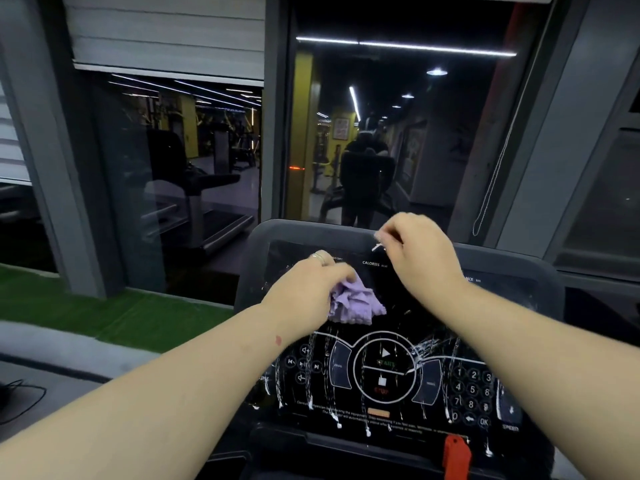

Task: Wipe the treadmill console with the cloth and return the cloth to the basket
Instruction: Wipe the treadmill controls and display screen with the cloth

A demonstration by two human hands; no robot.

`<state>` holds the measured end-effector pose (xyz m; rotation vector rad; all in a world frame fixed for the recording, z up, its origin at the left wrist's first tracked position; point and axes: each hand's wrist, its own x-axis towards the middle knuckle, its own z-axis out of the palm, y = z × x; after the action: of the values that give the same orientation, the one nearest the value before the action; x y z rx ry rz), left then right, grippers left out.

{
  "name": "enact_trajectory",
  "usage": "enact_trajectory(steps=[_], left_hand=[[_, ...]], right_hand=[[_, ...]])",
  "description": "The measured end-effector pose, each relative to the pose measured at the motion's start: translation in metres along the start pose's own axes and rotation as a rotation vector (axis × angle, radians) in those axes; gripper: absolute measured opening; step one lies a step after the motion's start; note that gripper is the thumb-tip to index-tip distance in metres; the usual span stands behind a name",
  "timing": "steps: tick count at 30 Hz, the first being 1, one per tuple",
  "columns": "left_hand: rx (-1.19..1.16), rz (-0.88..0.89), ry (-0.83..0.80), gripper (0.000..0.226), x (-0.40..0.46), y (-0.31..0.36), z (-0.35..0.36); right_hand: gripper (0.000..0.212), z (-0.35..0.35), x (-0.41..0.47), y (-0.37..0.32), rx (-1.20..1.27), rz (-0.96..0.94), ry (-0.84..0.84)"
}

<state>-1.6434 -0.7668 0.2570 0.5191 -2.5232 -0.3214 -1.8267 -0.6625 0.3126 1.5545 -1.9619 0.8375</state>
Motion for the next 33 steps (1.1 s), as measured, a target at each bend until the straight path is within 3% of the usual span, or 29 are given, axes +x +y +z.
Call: enact_trajectory(steps=[3, 6, 12, 16, 21, 26, 31, 33], left_hand=[[0.232, 0.045, 0.005, 0.036, -0.006, 0.009, 0.015], [0.274, 0.044, 0.044, 0.02, -0.017, 0.016, 0.024], [0.355, 0.059, 0.061, 0.017, -0.008, -0.004, 0.023], [0.309, -0.063, 0.239, 0.021, -0.005, -0.02, 0.021], [0.469, 0.124, -0.013, 0.036, -0.035, 0.018, 0.047], [0.389, -0.188, 0.273, 0.03, -0.004, -0.028, 0.009], [0.448, 0.018, 0.009, 0.03, -0.034, 0.002, 0.036], [0.481, -0.029, 0.066, 0.027, -0.017, -0.008, 0.015]], right_hand=[[0.033, 0.003, 0.018, 0.004, -0.093, 0.001, -0.022], [0.042, 0.013, 0.024, 0.007, -0.185, -0.018, -0.021], [0.03, 0.034, 0.02, 0.016, -0.215, -0.022, 0.005], [0.035, 0.034, 0.022, 0.018, -0.277, -0.02, -0.034], [0.045, 0.038, 0.017, 0.014, -0.371, -0.018, -0.029], [0.05, 0.044, 0.008, 0.014, -0.338, 0.011, -0.039], [0.052, 0.042, 0.007, 0.014, -0.314, 0.01, -0.069], [0.052, 0.041, 0.008, 0.014, -0.313, 0.014, -0.08]])
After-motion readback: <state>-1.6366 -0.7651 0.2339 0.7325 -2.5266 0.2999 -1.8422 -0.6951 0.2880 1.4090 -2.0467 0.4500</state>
